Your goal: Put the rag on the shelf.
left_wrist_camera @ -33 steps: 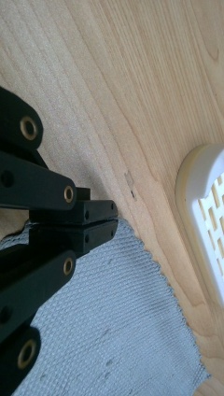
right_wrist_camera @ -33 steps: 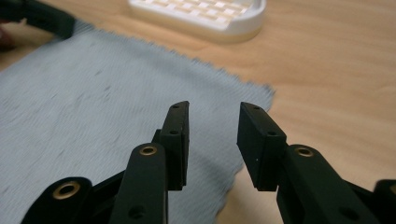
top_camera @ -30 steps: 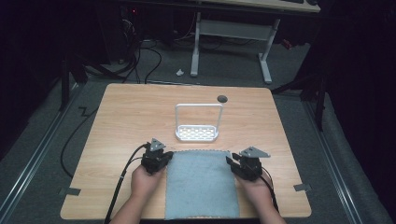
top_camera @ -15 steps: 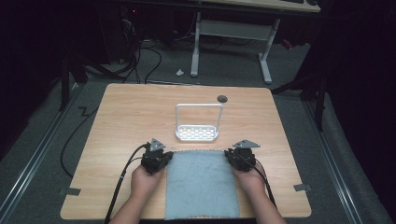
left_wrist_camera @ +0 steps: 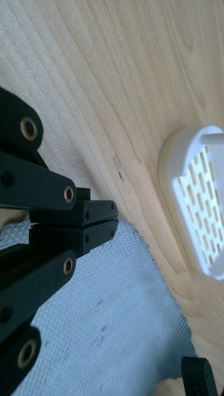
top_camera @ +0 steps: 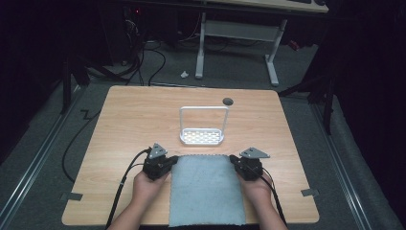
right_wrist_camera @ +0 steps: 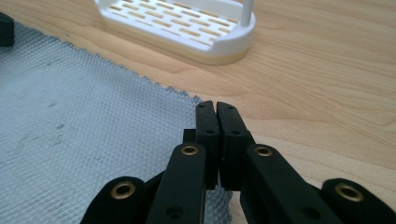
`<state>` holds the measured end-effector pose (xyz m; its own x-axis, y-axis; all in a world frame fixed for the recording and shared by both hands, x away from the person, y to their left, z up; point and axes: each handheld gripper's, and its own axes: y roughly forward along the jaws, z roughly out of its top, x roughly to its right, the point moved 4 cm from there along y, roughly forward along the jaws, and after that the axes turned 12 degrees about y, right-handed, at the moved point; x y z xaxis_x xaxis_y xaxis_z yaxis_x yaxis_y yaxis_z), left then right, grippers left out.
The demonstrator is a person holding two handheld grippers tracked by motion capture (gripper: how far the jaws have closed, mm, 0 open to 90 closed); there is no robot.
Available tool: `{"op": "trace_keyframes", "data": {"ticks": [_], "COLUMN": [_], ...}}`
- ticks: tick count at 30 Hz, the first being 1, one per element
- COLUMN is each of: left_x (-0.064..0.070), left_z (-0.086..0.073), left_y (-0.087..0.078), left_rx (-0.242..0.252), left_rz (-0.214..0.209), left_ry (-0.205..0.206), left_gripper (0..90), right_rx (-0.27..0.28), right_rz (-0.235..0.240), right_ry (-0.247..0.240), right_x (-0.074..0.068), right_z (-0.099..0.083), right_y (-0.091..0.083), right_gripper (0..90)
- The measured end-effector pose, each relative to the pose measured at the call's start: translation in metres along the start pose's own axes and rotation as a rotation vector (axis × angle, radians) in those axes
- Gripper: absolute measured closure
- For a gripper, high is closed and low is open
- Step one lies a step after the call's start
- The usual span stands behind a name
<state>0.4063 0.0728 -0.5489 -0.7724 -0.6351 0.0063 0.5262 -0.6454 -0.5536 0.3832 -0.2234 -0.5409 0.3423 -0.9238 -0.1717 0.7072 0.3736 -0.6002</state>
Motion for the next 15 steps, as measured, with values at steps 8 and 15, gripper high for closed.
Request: {"op": "trace_keyframes", "data": {"ticks": [8,15], "left_x": [0.01,0.015], "left_z": [0.008,0.014], "left_y": [-0.025,-0.038], "left_rx": [0.118,0.166], "left_rz": [0.008,0.04], "left_ry": [-0.018,0.005], "left_gripper": [88.8,88.8], "right_rx": [0.089,0.161], "right_rz": [0.024,0.047], "right_ry": [-0.021,-0.035], "right_x": [-0.007,-0.014], "right_z": [0.006,0.015], "right_y": [-0.02,-0.037], "right_gripper": [89.4,89.4]}}
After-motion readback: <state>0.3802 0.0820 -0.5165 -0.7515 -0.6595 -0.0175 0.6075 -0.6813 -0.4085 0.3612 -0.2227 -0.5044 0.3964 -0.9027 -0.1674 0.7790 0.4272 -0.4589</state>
